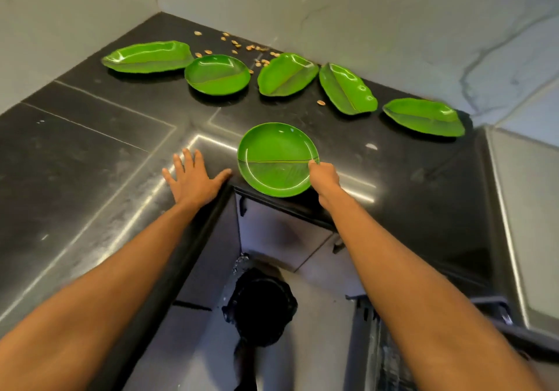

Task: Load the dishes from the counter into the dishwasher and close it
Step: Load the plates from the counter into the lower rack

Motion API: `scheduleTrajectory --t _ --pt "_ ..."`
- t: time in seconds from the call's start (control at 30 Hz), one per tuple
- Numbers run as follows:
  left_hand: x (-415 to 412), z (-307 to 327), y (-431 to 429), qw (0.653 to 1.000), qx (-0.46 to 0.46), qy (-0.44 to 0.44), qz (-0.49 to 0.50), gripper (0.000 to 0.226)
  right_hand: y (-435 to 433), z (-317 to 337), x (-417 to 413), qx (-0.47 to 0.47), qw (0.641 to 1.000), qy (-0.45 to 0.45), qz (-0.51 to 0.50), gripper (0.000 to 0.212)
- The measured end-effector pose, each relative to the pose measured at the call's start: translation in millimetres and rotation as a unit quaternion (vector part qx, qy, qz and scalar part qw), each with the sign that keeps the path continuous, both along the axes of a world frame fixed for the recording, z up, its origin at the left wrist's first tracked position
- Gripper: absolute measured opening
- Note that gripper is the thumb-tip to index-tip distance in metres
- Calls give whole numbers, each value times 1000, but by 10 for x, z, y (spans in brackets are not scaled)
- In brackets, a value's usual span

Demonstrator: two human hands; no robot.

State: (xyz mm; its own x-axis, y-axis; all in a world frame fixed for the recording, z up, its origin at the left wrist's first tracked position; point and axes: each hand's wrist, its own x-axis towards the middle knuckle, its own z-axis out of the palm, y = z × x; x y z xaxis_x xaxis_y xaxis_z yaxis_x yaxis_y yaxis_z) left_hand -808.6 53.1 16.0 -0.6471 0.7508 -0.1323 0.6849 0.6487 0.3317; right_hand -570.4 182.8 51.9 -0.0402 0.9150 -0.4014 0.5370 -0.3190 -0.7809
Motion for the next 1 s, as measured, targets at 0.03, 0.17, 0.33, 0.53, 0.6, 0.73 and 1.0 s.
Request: scheduleTrajectory --t 0.03,0.17,0.33,0.53,0.6,0.73,1.0 --pt "156 -53 -78 999 18 21 -24 92 -117 -4 217 -2 1000 -5 -5 37" --pt "595 -202 -423 977 105 87 -164 61 -511 -6 836 11 1000 7 2 36" --pt "1705 -346 -918 951 189 -148 -196 26 -1252 -76 1932 30 999 42 -2 33" --pt "3246 -1012 -1932 950 29 -191 -246 17 -2450 -420 3641 33 996 8 -87 42" --pt "3814 -1115 -2284 942 -14 -196 -274 20 -2901 -614 4270 10 992 -16 -124 36" --pt "4827 -1213 -2886 904 -89 -202 -366 26 -3841 -1051 5377 -51 977 -72 -193 43" --pt "6173 -1278 -3291 845 -159 -208 -466 20 -5119 -1514 6610 -119 925 -109 -344 39"
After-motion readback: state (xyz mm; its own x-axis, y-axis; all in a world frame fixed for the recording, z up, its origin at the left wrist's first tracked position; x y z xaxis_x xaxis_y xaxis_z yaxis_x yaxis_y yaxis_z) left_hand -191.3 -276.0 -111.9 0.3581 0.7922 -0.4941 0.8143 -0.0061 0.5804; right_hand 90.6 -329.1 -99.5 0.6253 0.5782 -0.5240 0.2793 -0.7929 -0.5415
